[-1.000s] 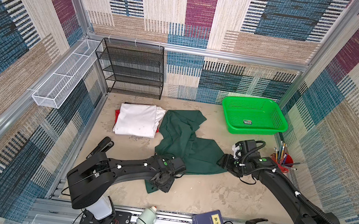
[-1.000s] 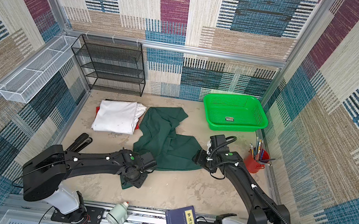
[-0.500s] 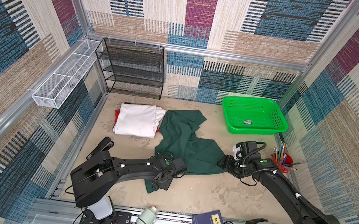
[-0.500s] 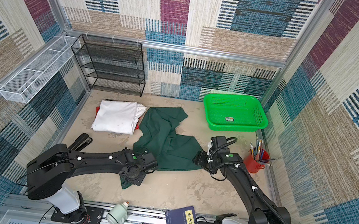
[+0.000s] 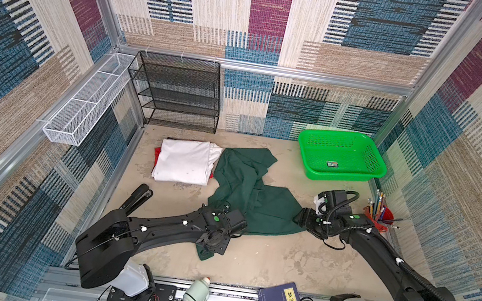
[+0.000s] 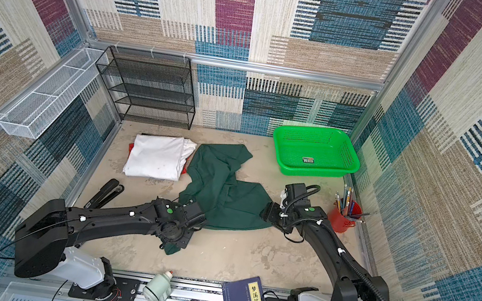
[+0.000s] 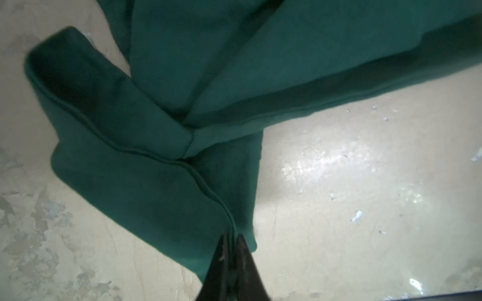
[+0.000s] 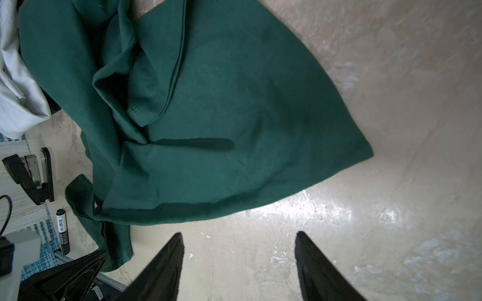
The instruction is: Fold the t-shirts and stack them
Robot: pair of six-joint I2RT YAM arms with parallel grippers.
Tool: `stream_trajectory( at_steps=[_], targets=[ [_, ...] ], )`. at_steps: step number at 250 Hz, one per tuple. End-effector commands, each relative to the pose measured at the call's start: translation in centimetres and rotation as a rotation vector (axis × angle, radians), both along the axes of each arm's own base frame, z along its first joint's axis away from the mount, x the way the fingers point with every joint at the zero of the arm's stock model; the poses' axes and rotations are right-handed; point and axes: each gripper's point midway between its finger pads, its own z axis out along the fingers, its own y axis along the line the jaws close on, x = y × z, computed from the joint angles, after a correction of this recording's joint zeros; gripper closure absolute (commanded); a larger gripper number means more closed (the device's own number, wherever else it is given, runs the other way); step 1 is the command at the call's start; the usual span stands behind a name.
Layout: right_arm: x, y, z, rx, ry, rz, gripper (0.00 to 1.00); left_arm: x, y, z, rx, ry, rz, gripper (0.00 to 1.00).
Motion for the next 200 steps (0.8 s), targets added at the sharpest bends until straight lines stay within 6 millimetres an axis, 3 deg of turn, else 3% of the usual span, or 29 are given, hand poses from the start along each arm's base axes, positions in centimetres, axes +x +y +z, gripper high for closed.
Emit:
stream_trajectory(
  at_steps=[1,30,64,106,134,161,200],
  targets=[
    [-0.2,-0.1,0.0,0.003,-0.017,0.006,0.32,-0.2,0.0,0.2,-0.017,0.006,0.018,1.00],
    [-0.5,-1.1,-0.8,-0.013,-0.007,-0.028,0.31,-0.2,1.4,1.3,0.008,-0.033,0.046,1.00],
    [-0.3,-2.5,-2.1,-0.029,0.019,-0.084,0.31,-0.1,4.0,4.5,0.055,-0.106,0.109,1.00],
    [1.9,-4.4,-3.0,-0.039,-0.009,-0.165,0.36,-0.3,7.3,8.6,0.069,-0.204,0.220,1.00],
    [2.9,-4.8,-4.4,-0.050,0.020,-0.166,0.40,-0.3,8.3,10.6,0.041,-0.248,0.260,1.00],
    [3.7,-4.8,-5.7,-0.047,0.038,-0.159,0.44,-0.1,8.9,11.7,0.042,-0.275,0.271,1.00],
    [4.4,-4.5,-6.7,-0.038,0.062,-0.153,0.48,-0.1,8.8,11.2,0.059,-0.255,0.255,1.00]
  ],
)
